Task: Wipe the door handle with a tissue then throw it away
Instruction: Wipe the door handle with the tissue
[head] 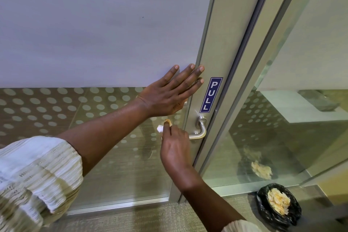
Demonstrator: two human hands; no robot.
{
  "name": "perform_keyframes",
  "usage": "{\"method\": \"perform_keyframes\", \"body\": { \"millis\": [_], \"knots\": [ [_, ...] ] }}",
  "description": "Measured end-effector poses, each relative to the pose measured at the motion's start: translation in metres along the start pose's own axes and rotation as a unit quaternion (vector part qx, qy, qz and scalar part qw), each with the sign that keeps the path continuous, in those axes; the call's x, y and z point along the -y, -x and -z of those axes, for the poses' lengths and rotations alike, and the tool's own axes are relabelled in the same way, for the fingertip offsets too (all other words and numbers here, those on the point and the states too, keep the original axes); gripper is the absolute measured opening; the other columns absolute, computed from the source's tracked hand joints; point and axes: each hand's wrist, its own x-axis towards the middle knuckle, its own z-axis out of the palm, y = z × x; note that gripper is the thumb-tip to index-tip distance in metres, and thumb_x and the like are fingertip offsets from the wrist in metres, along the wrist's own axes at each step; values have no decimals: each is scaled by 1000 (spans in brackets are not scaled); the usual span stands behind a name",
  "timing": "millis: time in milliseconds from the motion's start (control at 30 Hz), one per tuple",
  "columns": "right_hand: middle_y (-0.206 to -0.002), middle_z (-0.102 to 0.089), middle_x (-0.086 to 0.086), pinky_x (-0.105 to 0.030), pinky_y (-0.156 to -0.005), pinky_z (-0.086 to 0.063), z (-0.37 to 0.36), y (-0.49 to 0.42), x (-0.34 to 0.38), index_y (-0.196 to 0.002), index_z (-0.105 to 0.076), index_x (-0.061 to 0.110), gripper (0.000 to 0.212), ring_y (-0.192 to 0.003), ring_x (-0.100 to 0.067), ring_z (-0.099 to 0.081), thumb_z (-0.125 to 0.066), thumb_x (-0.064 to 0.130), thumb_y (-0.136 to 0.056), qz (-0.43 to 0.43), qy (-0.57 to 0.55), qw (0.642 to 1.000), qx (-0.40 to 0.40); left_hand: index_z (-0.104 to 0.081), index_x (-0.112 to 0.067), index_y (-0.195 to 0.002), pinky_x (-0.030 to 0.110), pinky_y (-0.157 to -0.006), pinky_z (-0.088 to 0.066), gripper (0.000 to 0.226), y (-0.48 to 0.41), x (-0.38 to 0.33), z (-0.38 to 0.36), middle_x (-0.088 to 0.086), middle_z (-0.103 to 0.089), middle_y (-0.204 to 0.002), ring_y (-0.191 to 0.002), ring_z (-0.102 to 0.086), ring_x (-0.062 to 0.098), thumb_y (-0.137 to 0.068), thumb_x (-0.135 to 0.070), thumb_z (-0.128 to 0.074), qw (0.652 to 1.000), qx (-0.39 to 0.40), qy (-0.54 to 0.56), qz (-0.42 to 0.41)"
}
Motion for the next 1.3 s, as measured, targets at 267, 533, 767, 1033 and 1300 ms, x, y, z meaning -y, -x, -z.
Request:
{"method": "perform_keyframes", "body": {
  "millis": [267, 533, 767, 1033, 1300],
  "knots": [
    [-97, -69, -11, -46, -87, -37, -8, -12, -29, -119, -56, 9, 30, -84, -31, -61, -36, 27, -106, 109, 49, 993, 16, -29, -5, -166, 54, -130, -10, 70, 2, 1, -2, 21, -25, -172, -159, -25, 38, -102, -31, -43, 1000, -5, 4, 4],
    [-121, -68, -8, -57, -114, -27, 18, 16, -133, -133, -61, 15, 50, -117, -27, -55, -75, 12, -85, 190, 83, 977, -54, -27, -5, -166, 54, -130, -10, 69, 3, 1, -4, 21, -23, -172, -159, -23, 38, -105, -32, -42, 1000, -3, 15, 2],
    [-104, -66, -12, -36, -78, -49, 57, 3, -134, -97, -74, 2, 12, -93, -27, -62, -74, 10, -89, -4, -126, 987, -101, -23, -5, -167, 54, -130, -6, 69, 4, 1, -6, 23, -18, -173, -160, -16, 40, -108, -35, -40, 1000, 1, 16, -4],
    [-86, -63, 1, -27, -61, -41, 62, -10, -135, -96, -56, 21, 15, -77, -15, -59, -63, 9, -90, -151, -198, 963, -105, -27, -5, -166, 54, -130, -7, 69, 3, 1, -5, 23, -21, -172, -159, -20, 40, -107, -34, -45, 1000, -6, 12, -1],
    [-99, -63, -8, -25, -67, -36, 41, 1, -101, -121, -67, 15, 32, -82, -25, -61, -59, 11, -90, -111, -145, 982, -39, -27, -5, -166, 54, -130, -10, 70, 3, 1, -5, 22, -21, -172, -159, -23, 39, -106, -35, -46, 1000, -11, 2, -3]
  ]
}}
